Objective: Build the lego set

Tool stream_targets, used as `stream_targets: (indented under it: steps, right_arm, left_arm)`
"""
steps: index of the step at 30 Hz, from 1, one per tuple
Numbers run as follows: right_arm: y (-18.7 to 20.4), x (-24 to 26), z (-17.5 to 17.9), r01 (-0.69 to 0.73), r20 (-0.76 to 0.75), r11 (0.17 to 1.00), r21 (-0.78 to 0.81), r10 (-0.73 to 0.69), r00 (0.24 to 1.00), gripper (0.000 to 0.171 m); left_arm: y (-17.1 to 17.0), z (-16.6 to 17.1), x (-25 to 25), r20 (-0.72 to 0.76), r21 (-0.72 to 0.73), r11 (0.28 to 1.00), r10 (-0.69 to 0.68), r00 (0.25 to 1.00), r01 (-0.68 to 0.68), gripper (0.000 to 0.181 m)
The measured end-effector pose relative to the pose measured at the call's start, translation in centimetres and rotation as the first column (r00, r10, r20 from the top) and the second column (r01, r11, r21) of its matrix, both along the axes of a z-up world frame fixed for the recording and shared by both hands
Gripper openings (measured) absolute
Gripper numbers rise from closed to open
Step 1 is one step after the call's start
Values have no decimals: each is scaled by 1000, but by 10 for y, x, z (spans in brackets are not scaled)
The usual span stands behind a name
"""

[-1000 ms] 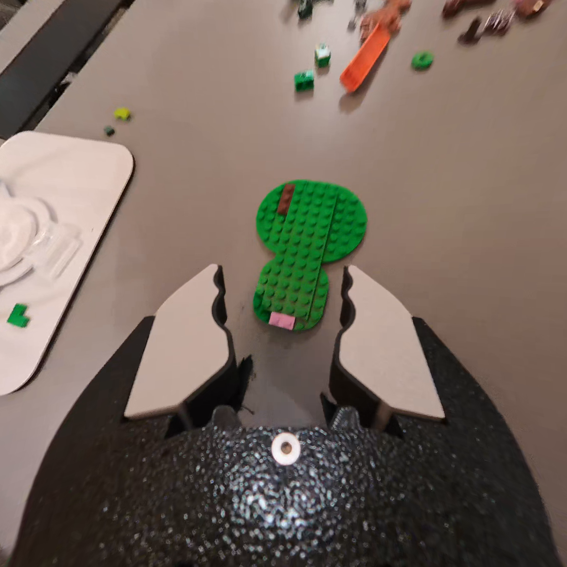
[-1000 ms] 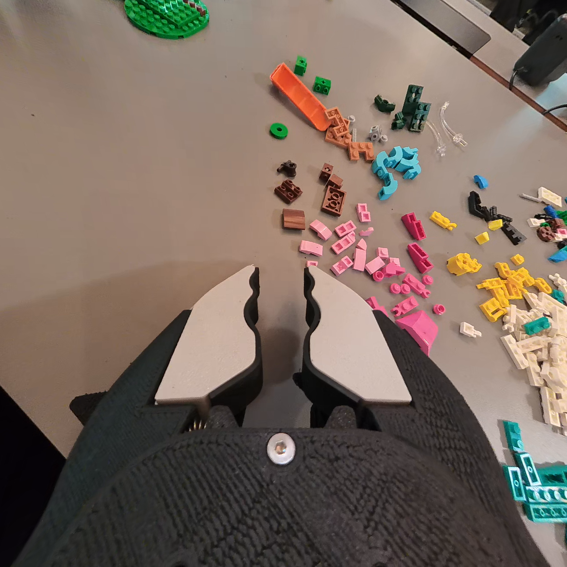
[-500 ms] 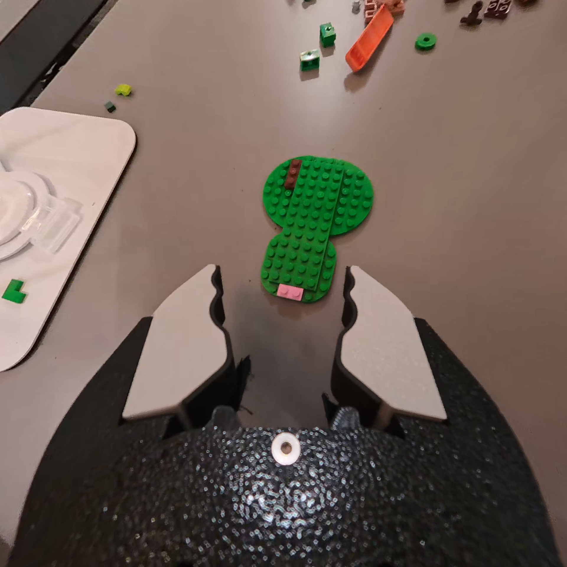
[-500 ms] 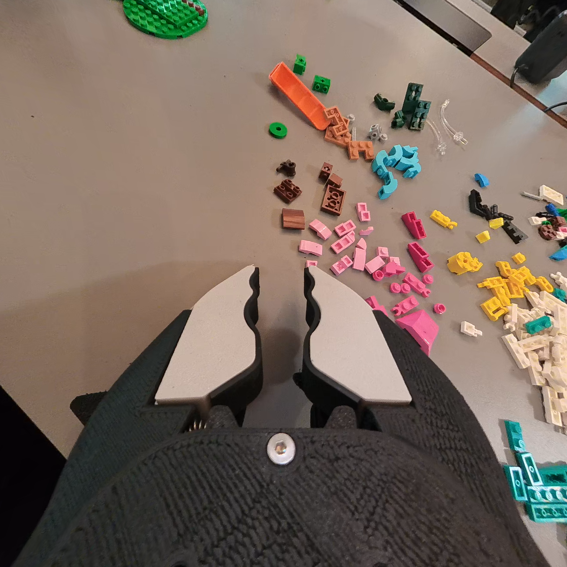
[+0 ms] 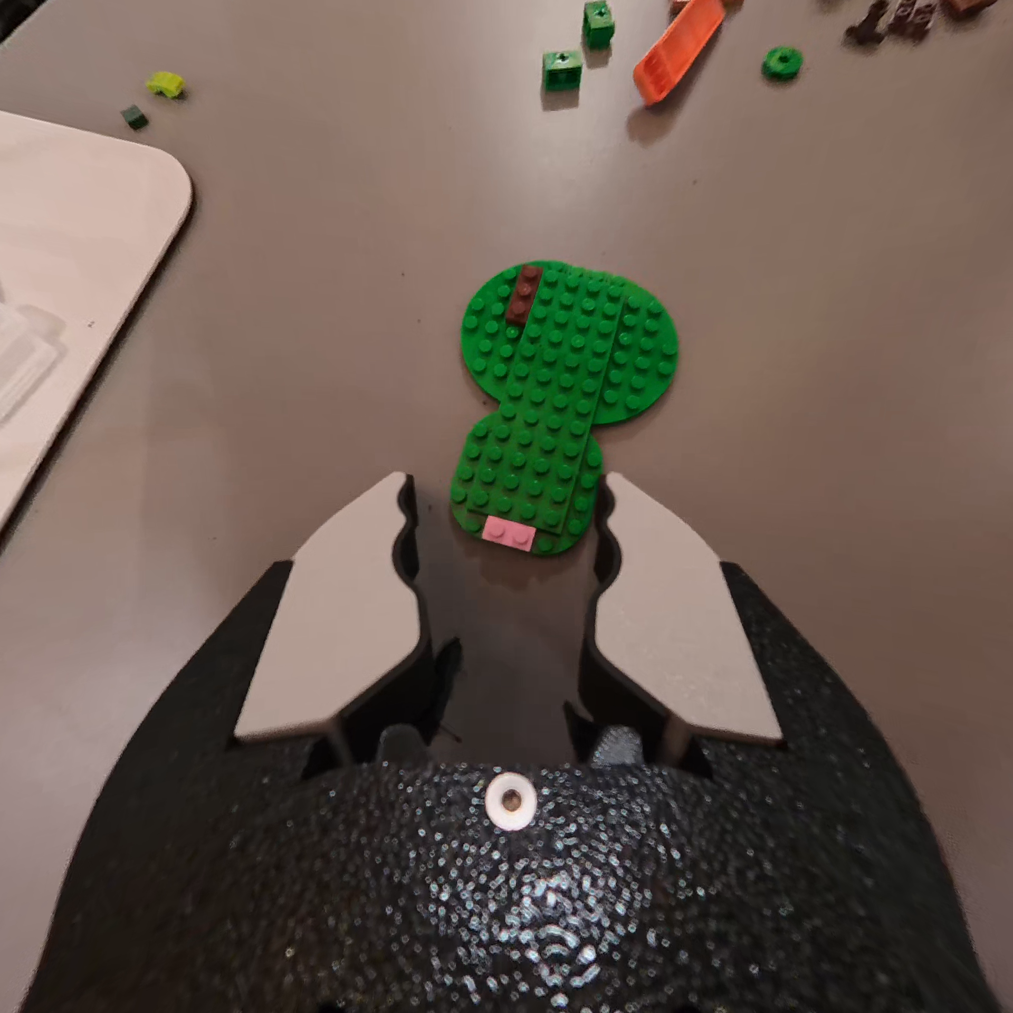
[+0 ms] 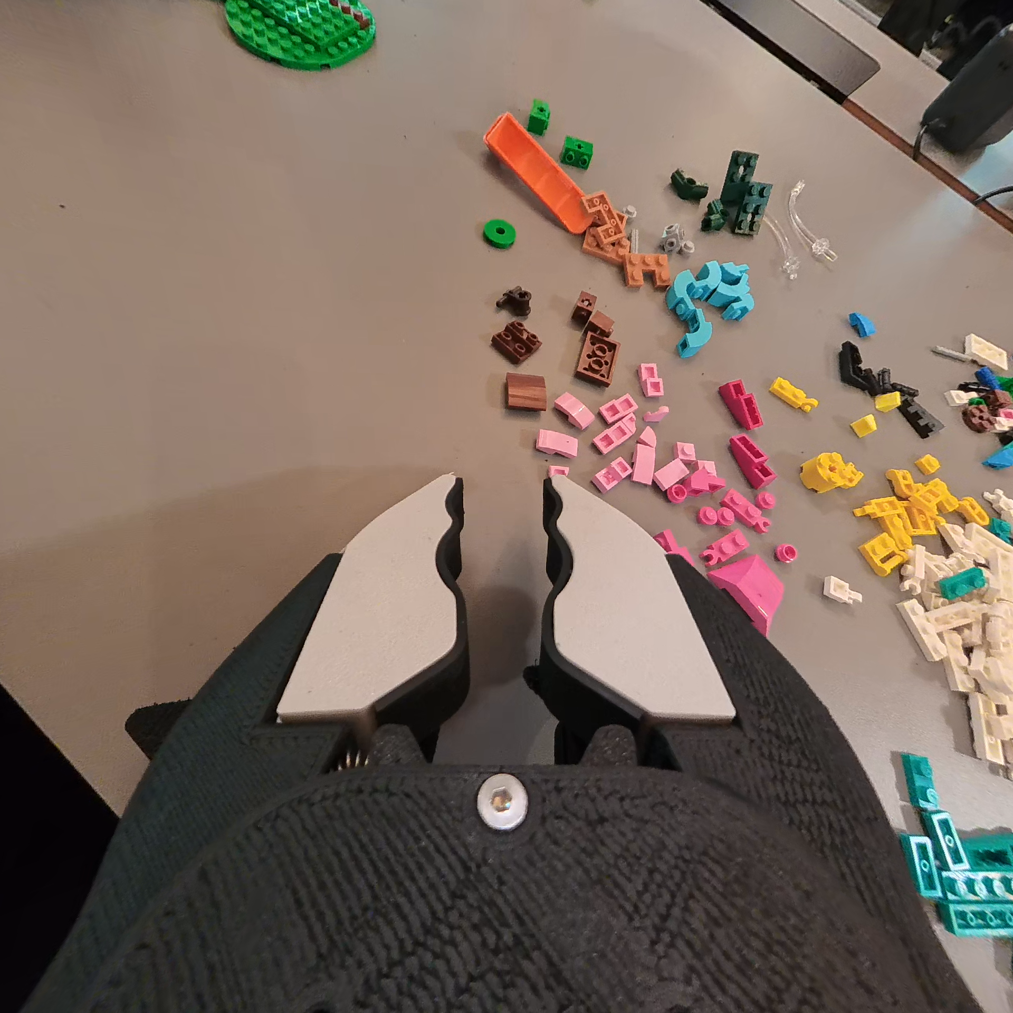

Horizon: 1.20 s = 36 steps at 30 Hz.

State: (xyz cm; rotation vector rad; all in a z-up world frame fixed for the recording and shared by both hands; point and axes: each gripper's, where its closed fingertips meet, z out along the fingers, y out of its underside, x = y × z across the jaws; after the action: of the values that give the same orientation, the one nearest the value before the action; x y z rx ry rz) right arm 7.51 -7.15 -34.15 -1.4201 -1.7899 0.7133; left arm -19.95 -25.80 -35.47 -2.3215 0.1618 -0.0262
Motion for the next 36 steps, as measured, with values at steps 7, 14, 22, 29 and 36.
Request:
stream_targets:
  steps: [7,14,22,29,36]
  right_arm:
    - [0,0,0,0,-1,1000,2,0,1000,26]
    - [0,0,0,0,0,1000,1,0,1000,26]
    - [1,0,0,2,0,1000,1,-2,1000,26]
    - [1,0,0,2,0,1000,0,-2,1000,26]
    - [1,0,0,2,-1,1000,2,-2,1000,26]
  left_arm:
    - [-1,1,-5,-21,7,1000,22,1000,-21,46]
    - [0,1,-3,-36,-25,998,56,998,-57,45]
    - [-1,6,43,79,-70,991,-109,991,115,67]
    - [8,29,39,79,83,991,-108,991,101,65]
    - [16,31,21,11,140,990,-23,1000,21,63]
